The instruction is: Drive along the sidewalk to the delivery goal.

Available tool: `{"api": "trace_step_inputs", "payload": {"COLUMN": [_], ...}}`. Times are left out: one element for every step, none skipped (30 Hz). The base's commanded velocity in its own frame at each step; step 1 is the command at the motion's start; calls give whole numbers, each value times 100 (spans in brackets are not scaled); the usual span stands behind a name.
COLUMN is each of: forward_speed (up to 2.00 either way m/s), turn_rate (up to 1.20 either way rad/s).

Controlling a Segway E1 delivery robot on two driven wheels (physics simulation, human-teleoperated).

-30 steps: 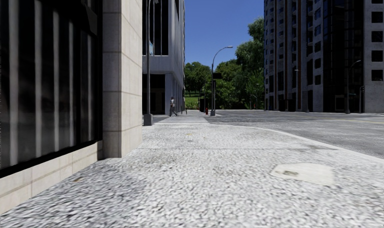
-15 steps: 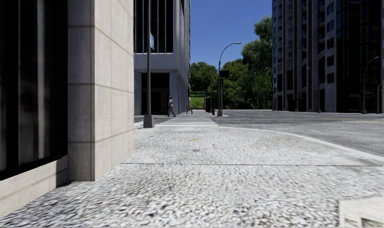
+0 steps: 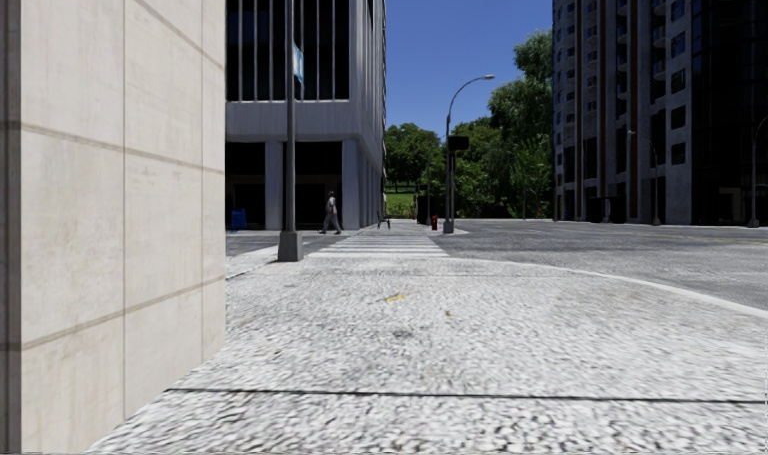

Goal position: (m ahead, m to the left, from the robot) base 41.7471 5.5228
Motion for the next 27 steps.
{"api": "trace_step_inputs", "payload": {"forward_speed": [200,200,200,200,200,200,200,200,200,200,200,200,200,200,200,200,200,200,200,200,200,200,200,200,200,200,200], "turn_rate": [0,0,0,0,0,0,0,0,0,0,0,0,0,6,17,23,23,24,0,0,0,0,0,0,0,0,0]}}
